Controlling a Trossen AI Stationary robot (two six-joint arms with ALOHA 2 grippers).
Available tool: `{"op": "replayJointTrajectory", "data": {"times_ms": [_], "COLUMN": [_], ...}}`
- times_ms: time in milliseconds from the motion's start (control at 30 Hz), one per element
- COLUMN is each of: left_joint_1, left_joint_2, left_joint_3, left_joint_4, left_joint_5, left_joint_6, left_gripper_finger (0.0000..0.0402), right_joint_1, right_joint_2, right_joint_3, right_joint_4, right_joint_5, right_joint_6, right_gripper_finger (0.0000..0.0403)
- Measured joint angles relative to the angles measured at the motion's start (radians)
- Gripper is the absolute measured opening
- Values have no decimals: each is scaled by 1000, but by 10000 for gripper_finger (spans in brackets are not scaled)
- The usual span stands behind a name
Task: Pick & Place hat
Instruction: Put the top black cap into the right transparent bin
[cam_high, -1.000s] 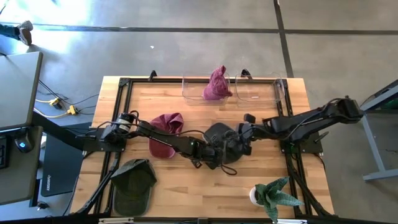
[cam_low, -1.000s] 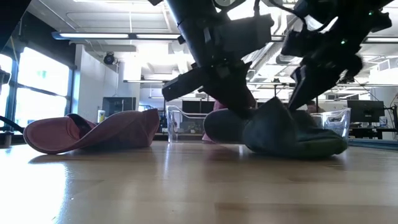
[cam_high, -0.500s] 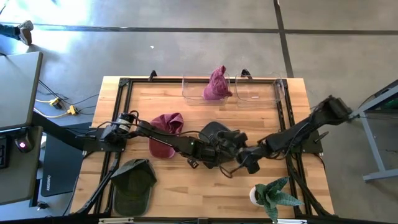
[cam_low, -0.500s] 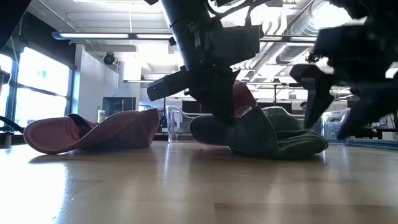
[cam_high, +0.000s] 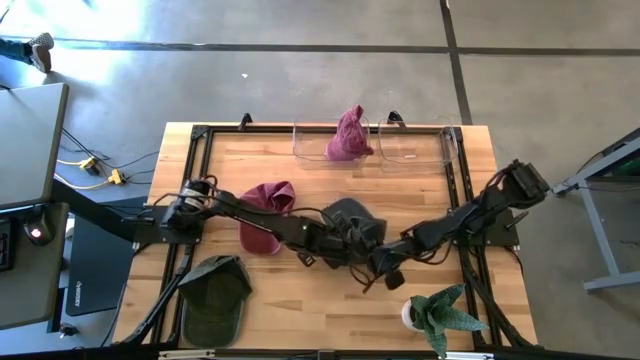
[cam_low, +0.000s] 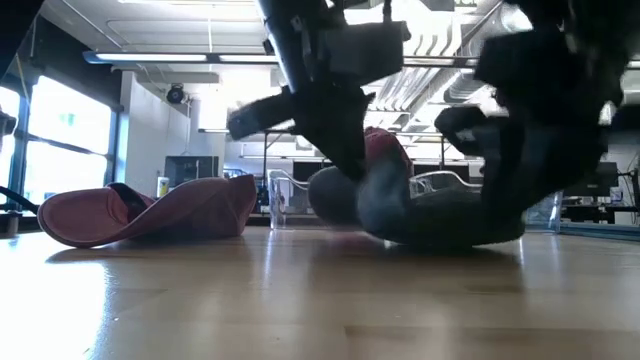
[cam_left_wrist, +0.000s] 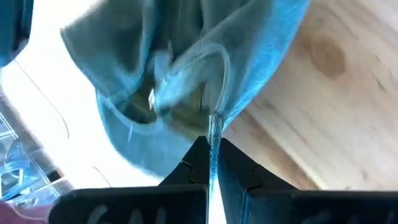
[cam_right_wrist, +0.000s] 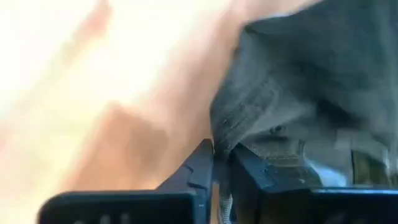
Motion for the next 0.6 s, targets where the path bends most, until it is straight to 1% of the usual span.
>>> {"op": "replayJointTrajectory", "data": {"times_ms": [67,133,200,267,367,467,533,600], "left_joint_1": [12,26,36,43,45,45,43,27], "left_joint_2": [-9,-9,-18,-28,-29,-39,-40,-38], "left_joint_3": [0,0,-1,0,0,0,0,-1], "left_joint_4": [-4,-11,-49,-90,-219,-324,-361,-364], "left_joint_5": [0,-6,-14,-33,-59,-77,-76,-63], "left_joint_6": [22,32,28,1,-102,-248,-317,-353], "left_gripper_finger": [4,15,42,80,141,186,201,203], "right_joint_1": [-28,-58,-79,-95,-114,-118,-107,-90], "right_joint_2": [-1,-1,-1,-2,-3,-2,-13,-42], "right_joint_3": [40,72,93,100,93,91,91,90], "right_joint_4": [-11,-19,-18,-13,-20,-31,-44,-65], "right_joint_5": [-94,-178,-241,-278,-273,-226,-180,-124], "right_joint_6": [79,120,138,140,141,148,131,114], "right_gripper_finger": [56,61,52,32,5,10,16,16]}}
